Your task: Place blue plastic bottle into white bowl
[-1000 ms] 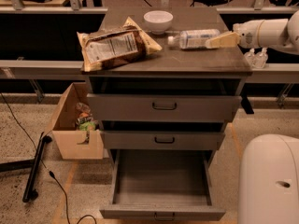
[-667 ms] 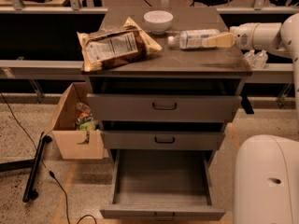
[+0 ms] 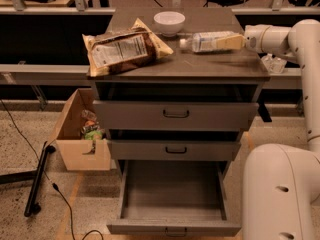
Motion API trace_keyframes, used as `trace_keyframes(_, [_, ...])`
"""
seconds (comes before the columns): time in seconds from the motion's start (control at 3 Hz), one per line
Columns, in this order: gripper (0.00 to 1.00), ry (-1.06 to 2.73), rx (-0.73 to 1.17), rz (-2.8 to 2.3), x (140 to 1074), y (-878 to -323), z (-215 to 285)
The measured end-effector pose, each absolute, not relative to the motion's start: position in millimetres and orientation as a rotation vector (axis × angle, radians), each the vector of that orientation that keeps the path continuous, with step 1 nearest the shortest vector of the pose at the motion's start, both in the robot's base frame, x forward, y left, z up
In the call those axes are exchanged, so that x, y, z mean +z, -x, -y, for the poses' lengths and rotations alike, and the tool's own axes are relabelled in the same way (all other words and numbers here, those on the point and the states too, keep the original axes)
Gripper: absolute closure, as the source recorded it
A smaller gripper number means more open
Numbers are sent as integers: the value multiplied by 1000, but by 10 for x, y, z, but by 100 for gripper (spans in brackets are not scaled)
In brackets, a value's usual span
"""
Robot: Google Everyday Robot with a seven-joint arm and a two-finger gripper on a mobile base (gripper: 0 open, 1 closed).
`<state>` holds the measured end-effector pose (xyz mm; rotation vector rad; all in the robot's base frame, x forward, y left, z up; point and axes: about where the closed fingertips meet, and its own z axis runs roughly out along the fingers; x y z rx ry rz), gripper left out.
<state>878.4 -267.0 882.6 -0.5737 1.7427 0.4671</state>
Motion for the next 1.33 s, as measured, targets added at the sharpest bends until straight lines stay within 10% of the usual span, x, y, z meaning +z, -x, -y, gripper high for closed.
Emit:
trace_keyframes(0.67, [0,588,500,-1744,8708,-8822,2511])
trace_keyframes(1.33, [39,622,565,-1739,8647,-8753,2356])
